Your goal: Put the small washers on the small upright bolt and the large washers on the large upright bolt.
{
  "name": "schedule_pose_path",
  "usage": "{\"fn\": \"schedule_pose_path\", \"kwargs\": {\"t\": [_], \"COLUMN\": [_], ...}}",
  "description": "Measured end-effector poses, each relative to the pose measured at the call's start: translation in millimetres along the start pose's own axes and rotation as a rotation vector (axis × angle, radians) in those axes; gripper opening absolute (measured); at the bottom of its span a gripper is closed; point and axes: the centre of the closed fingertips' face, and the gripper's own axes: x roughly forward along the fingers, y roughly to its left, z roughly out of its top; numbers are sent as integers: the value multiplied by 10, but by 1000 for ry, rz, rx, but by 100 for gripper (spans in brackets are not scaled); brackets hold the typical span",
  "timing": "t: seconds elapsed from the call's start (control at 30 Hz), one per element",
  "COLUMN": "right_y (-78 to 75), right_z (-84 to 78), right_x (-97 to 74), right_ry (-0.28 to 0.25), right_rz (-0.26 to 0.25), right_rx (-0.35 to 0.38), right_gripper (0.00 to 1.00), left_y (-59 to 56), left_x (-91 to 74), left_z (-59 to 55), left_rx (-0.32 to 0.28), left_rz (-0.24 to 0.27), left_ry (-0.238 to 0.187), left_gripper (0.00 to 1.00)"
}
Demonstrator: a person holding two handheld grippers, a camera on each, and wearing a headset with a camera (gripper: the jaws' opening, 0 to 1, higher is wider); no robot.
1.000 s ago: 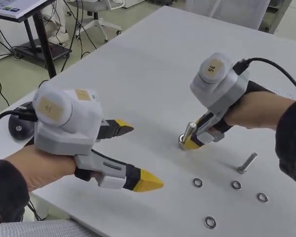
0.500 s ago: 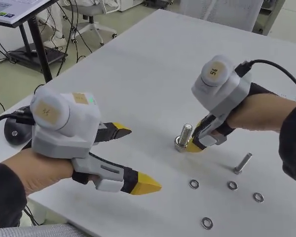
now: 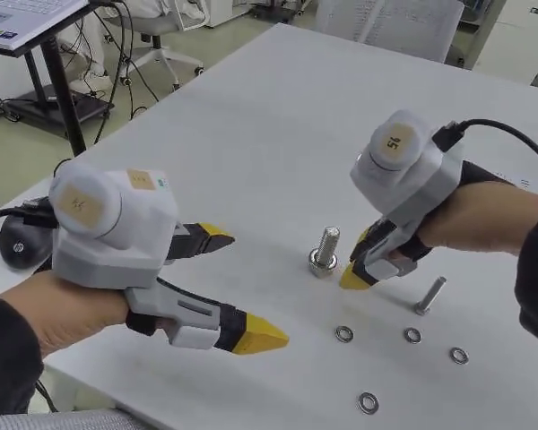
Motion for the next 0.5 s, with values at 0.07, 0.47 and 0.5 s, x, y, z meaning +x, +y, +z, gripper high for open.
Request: {"fn": "schedule_pose_path", "kwargs": {"t": [0.07, 0.47, 0.5], "right_y": [29, 180, 192], "right_z": [-14, -113, -120], "right_x": [4, 62, 67], "right_ry": [2, 11, 12], "right_rz": [3, 24, 27], "right_rx": [1, 4, 3], "right_gripper": [26, 26, 26], "left_y": [-6, -36, -37], "left_x": [-1, -5, -5], "left_z": [3, 10, 11], "left_rx": [1, 9, 9], "left_rz": [-1, -6, -7], "left_ry": [-1, 1, 1], "left_gripper": [85, 85, 85]}}
